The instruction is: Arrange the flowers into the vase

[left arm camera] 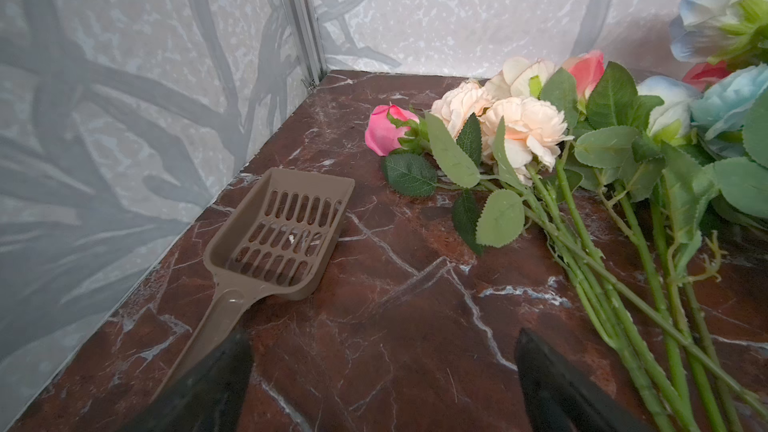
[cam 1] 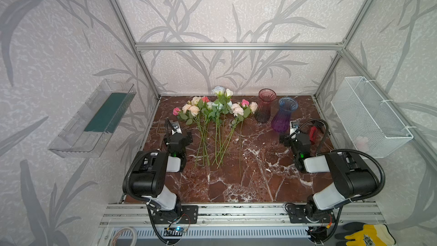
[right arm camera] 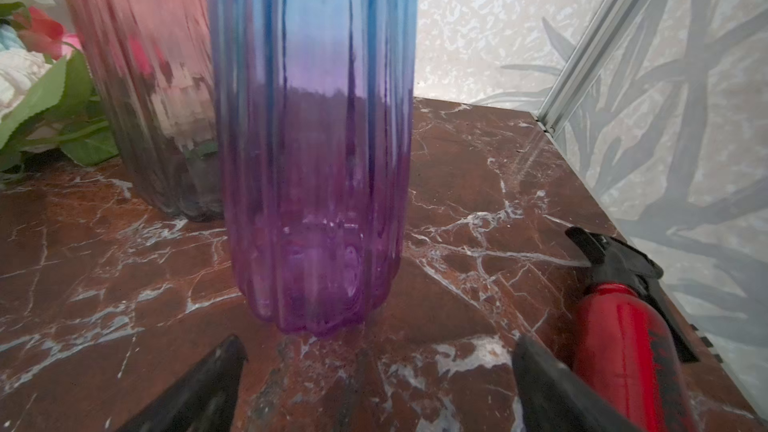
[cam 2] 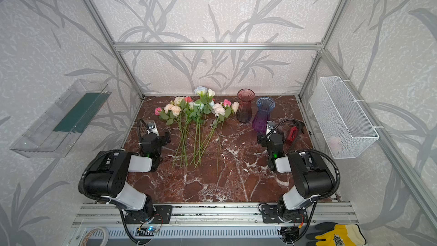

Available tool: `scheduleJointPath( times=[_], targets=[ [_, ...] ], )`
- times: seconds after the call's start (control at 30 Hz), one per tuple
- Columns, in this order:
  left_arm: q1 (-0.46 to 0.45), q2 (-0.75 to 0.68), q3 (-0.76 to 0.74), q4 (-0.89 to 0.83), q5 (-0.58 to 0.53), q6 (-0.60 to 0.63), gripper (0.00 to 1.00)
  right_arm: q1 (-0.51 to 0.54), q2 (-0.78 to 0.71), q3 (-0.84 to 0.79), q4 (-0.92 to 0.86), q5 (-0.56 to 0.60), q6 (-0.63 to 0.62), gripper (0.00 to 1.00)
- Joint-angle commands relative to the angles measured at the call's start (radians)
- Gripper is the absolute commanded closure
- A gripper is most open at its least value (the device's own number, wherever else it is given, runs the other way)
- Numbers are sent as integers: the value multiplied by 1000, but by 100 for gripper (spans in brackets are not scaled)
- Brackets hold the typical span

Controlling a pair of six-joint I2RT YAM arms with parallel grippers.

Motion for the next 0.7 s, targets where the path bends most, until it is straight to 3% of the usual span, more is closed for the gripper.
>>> scheduleJointPath(
  times=[0.0,0.07,0.17,0.23,0.27,0.4,0.53,0.6,0.67],
  targets=[
    [0,-37,-24,60,19,18,1,-1,-20,-6,5,82,35,1],
    [-9,-118,-44,28,18,27,1,9,-13,-32,70,69,7,1],
    [-20,-336,-13,-223,-20,40,1,18,-17,-77,155,61,-7,1],
    [-22,-479,11,-368,37,76,1,35,-36,-98,191,74,-29,1],
    [-22,-543,24,-417,56,78,1,55,-62,-91,164,136,-41,1],
    [-25,-754,136,-657,90,73,1,88,-322,15,-246,193,-33,1],
    [-24,-829,334,-892,181,15,1,176,-581,216,-825,292,91,1],
    [-25,-819,492,-1073,78,-147,1,213,-647,360,-1148,361,223,1],
    [-23,-778,677,-1311,-30,-301,1,220,-699,476,-1413,340,368,1]
  ],
)
